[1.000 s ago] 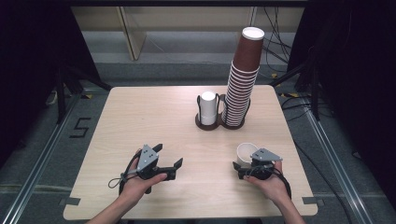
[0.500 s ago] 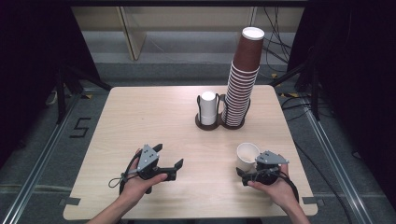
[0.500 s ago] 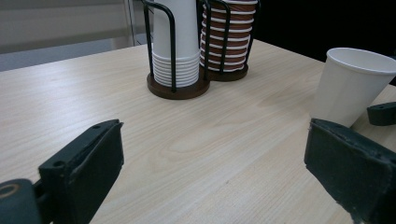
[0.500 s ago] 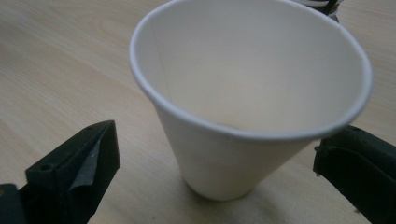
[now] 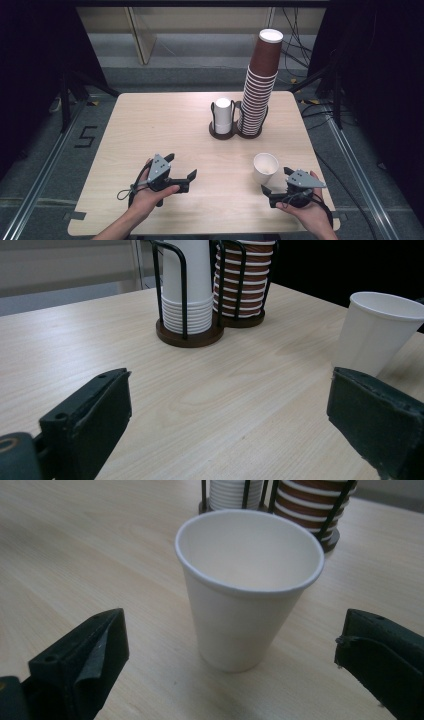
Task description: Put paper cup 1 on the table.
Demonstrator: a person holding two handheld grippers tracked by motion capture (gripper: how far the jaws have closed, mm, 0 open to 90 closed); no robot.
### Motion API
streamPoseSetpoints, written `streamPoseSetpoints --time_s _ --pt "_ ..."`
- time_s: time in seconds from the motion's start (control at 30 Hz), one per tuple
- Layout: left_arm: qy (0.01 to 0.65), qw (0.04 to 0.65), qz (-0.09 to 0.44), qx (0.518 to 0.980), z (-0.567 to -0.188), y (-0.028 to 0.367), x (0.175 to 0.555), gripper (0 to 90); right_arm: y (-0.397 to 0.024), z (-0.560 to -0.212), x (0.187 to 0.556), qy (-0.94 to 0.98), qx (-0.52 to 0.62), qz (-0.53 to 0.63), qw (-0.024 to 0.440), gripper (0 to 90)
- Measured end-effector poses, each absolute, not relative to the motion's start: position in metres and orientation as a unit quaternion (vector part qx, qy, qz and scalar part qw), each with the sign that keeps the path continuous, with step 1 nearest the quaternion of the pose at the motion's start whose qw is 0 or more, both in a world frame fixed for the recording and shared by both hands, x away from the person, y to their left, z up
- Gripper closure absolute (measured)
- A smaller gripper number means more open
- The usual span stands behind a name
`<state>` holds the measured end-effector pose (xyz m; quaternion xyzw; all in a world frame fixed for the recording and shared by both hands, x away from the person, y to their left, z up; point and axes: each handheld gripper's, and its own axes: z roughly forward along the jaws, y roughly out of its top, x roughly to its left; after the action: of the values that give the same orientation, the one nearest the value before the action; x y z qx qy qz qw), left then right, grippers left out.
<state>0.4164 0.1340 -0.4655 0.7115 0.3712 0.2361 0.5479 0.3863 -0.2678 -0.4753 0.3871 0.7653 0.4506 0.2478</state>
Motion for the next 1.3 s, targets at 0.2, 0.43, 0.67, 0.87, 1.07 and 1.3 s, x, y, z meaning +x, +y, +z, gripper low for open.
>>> streamPoseSetpoints --time_s 0.2,0.43,0.67,0.87,1.07,1.3 --pt "0.375 0.548 0.235 0.71 -0.466 0.135 0.421 3.8 -0.274 -0.468 0.381 0.75 0.362 0.489 0.26 2.9" --pt "0.372 0.55 0.235 0.71 -0.466 0.134 0.421 3.8 -0.281 -0.458 0.382 0.713 0.369 0.525 0.281 3.8" --pt "0.369 0.553 0.237 0.709 -0.465 0.134 0.423 3.8 -0.293 -0.442 0.385 0.677 0.381 0.56 0.287 4.8" --pt "0.369 0.552 0.238 0.709 -0.465 0.133 0.425 3.8 -0.3 -0.431 0.391 0.653 0.401 0.568 0.301 4.5" --pt "0.369 0.551 0.239 0.709 -0.466 0.134 0.424 3.8 -0.298 -0.42 0.405 0.631 0.416 0.581 0.302 4.2" --pt "0.366 0.552 0.24 0.71 -0.465 0.135 0.42 3.7 -0.288 -0.407 0.422 0.618 0.423 0.583 0.316 4.2"
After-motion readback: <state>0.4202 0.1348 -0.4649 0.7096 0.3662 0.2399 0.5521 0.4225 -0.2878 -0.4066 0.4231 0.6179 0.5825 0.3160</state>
